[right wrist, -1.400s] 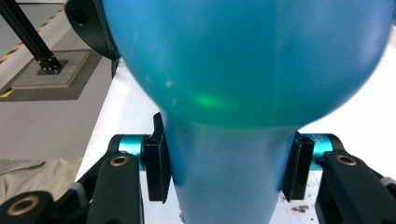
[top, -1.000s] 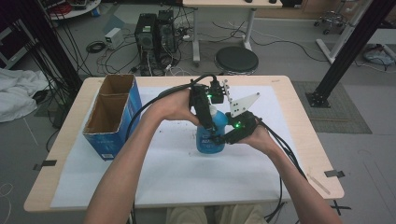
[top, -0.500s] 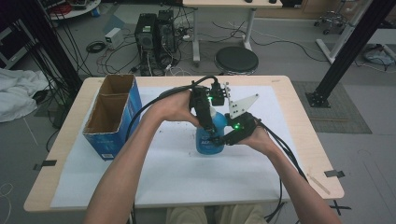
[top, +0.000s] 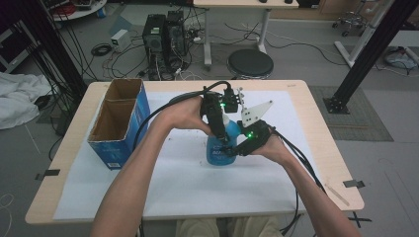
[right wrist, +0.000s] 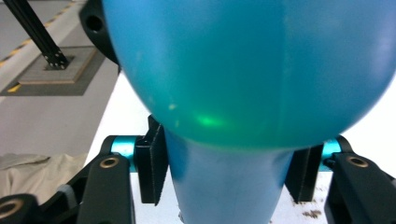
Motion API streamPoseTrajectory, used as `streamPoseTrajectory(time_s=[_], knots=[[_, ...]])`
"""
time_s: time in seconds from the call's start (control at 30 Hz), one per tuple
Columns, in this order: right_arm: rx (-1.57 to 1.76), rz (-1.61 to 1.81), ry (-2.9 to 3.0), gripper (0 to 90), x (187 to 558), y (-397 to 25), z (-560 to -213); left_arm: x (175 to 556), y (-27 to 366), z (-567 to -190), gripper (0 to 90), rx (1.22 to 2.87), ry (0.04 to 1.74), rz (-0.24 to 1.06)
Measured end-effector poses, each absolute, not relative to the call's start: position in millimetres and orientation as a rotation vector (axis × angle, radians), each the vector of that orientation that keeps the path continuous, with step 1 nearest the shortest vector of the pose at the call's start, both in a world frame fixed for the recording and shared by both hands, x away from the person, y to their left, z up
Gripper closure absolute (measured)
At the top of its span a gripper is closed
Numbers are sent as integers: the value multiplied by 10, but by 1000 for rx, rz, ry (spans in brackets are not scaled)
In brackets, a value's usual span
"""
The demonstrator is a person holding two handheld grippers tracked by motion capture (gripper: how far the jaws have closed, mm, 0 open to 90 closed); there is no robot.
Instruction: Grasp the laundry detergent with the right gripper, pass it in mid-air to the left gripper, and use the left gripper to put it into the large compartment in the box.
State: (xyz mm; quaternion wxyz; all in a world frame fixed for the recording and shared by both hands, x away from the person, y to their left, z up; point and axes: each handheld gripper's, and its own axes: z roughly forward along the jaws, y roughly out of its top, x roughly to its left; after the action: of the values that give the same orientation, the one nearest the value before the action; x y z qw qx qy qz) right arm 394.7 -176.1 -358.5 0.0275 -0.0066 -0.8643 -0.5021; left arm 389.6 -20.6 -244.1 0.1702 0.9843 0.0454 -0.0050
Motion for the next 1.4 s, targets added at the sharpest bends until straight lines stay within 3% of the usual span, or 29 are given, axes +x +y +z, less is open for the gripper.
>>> streamPoseTrajectory(time_s=[0.73, 1.4], knots=[[-160, -1477, -2824, 264, 3866, -2071, -3351, 3851, 231, -2105, 381, 2814, 302, 45], [-385, -1150, -3093, 224, 3649, -2511, -3346, 3965, 972, -1190, 381, 2784, 677, 136]])
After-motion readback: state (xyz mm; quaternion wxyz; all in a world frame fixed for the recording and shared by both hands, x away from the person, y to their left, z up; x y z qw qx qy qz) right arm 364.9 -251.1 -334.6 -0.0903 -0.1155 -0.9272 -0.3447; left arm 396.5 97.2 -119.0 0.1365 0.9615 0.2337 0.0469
